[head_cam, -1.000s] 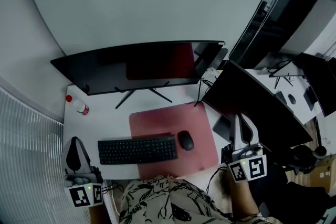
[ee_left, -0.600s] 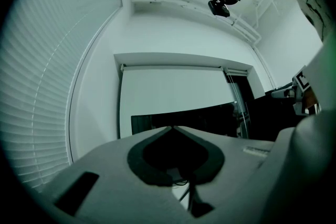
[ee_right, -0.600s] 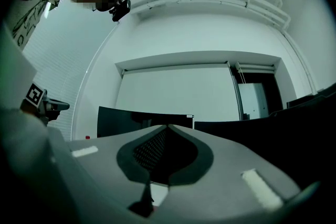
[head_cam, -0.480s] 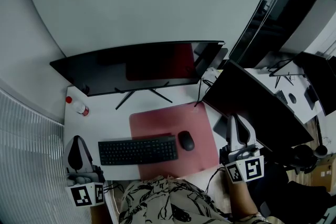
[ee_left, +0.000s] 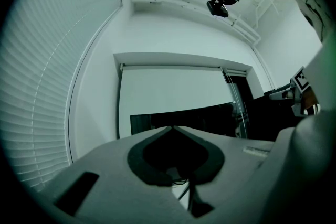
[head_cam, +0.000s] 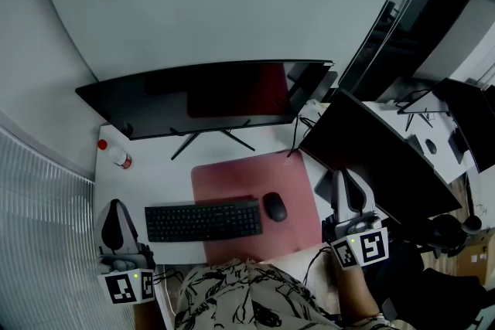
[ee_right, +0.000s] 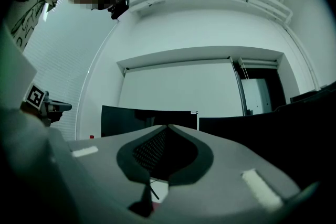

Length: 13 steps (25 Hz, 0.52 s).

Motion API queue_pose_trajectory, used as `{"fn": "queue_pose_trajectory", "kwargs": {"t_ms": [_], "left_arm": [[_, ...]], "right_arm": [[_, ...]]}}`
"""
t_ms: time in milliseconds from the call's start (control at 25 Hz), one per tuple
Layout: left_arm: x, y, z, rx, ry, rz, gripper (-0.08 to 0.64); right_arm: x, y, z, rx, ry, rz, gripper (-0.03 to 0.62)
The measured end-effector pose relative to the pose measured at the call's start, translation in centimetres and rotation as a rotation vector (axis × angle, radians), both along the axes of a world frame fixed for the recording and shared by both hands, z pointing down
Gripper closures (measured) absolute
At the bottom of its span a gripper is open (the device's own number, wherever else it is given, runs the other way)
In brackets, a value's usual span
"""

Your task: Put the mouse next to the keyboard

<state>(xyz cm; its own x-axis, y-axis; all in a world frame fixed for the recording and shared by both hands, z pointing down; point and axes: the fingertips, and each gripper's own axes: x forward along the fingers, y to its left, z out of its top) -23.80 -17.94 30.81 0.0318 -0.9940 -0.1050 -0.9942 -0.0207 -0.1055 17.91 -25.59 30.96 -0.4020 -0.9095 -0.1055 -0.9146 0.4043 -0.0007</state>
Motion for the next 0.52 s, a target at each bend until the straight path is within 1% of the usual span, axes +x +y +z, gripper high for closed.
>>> {"fn": "queue_pose_trajectory", "kwargs": {"t_ms": [320, 520], "left_arm": [[-0.01, 0.25, -0.01, -0.004, -0.008, 0.0, 0.563], [-0.15, 0.44, -0.06, -0.001, 0.003, 0.0, 0.563]], "right_arm": [[-0.33, 0.15, 0.18, -0.012, 0.001, -0.009, 0.588], [-0.79, 0.17, 0.13, -0.02, 0.002, -0.016, 0.588]]}}
